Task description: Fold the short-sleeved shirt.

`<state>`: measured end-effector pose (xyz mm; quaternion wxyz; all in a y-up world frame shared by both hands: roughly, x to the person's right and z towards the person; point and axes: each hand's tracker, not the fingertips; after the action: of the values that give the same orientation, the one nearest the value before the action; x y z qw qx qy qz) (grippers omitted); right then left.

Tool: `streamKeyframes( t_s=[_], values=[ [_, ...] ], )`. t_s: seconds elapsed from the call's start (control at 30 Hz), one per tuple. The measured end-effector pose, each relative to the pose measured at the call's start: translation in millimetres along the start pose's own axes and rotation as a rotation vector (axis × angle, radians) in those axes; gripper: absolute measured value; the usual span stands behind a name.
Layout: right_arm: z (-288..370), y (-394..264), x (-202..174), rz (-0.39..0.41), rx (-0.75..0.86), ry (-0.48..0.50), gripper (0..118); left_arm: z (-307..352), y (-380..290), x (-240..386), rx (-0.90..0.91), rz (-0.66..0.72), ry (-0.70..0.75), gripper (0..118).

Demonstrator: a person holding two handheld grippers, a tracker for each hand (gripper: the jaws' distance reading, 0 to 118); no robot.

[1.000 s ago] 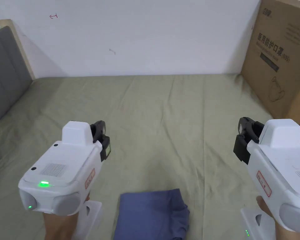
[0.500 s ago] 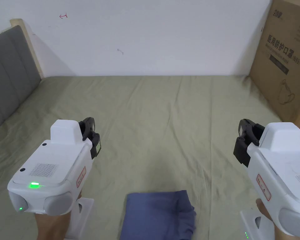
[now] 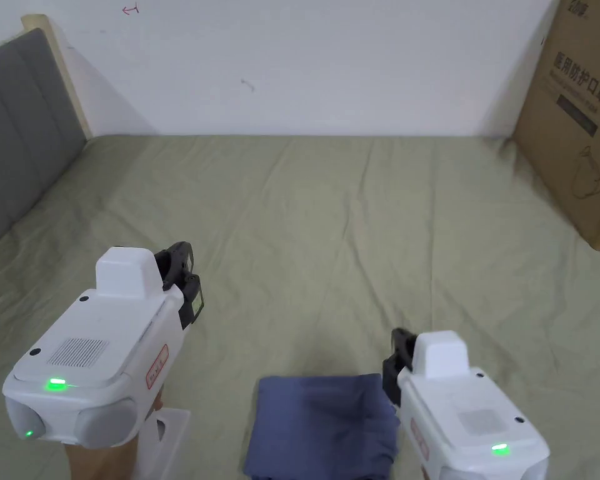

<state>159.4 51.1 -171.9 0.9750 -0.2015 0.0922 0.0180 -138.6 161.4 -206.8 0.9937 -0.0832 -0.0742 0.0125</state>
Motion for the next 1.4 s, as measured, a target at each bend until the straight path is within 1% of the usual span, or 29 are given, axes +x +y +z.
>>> streamKeyframes(
  t_s=[0.03, 0.1, 0.2, 0.33, 0.43, 0.5, 0.57, 0.67, 0.73, 0.77, 0.83, 0.87, 0.9, 0.93, 1.07, 1.13, 1.2, 1.23, 1.3, 1.37, 1.4],
  values=[
    [-8, -11, -5, 0.022, -0.029, 0.011, 0, 0, -1, -1, -0.006, 0.006, 0.001, 0],
    [-20, -29, -12, 0.042, -0.078, 0.044, 0, -1, -7, -6, -0.017, 0.015, 0.001, 0],
    [-34, -53, -19, 0.036, -0.144, 0.052, 0, -3, -14, -11, -0.034, 0.022, 0.004, 0],
    [-47, -79, -24, 0.032, -0.237, 0.030, 0, -6, -23, -17, -0.068, 0.039, 0.002, 0],
    [-55, -100, -23, 0.006, -0.311, 0.007, 0, -11, -33, -22, -0.103, 0.053, -0.003, 0],
    [-59, -112, -20, -0.012, -0.323, -0.018, 0, -15, -41, -25, -0.132, 0.077, -0.010, 0],
    [-60, -117, -14, -0.044, -0.310, -0.009, 0, -21, -50, -28, -0.187, 0.130, -0.038, 0],
    [-62, -113, -11, -0.054, -0.322, 0.002, 0, -29, -61, -24, -0.306, 0.216, -0.099, 0],
    [-53, -104, -19, -0.059, -0.321, 0.004, 0, -40, -77, -25, -0.419, 0.287, -0.146, 10],
    [-53, -103, -20, -0.054, -0.320, 0.006, 0, -47, -88, -27, -0.488, 0.327, -0.160, 19],
    [-49, -99, -21, -0.051, -0.319, 0.007, 0, -60, -109, -28, -0.620, 0.406, -0.209, 63],
    [-49, -98, -21, -0.054, -0.319, 0.009, 0, -67, -120, -27, -0.692, 0.436, -0.240, 82],
    [-48, -97, -22, -0.058, -0.320, 0.011, 0, -72, -127, -24, -0.746, 0.434, -0.252, 101],
    [-48, -96, -22, -0.064, -0.321, 0.011, 0, -77, -137, -21, -0.792, 0.436, -0.266, 107],
    [-45, -93, -23, -0.068, -0.318, 0.012, 0, -95, -168, -18, -0.871, 0.399, -0.283, 107],
    [-46, -95, -19, -0.068, -0.317, 0.012, 0, -106, -181, -18, -0.912, 0.408, -0.317, 107],
    [-46, -93, -20, -0.070, -0.317, 0.009, 0, -114, -189, -13, -0.976, 0.424, -0.346, 102],
    [-49, -99, -15, -0.067, -0.317, 0.010, 0, -118, -192, -12, -1.005, 0.429, -0.358, 102],
    [-50, -98, -14, -0.064, -0.318, 0.012, 0, -127, -202, -14, -1.025, 0.464, -0.399, 86],
    [-51, -99, -13, -0.061, -0.319, 0.011, 0, -135, -212, -18, -1.050, 0.543, -0.457, 74],
    [-50, -99, -13, -0.057, -0.319, 0.011, 0, -137, -215, -20, -1.058, 0.579, -0.474, 62]
  ],
)
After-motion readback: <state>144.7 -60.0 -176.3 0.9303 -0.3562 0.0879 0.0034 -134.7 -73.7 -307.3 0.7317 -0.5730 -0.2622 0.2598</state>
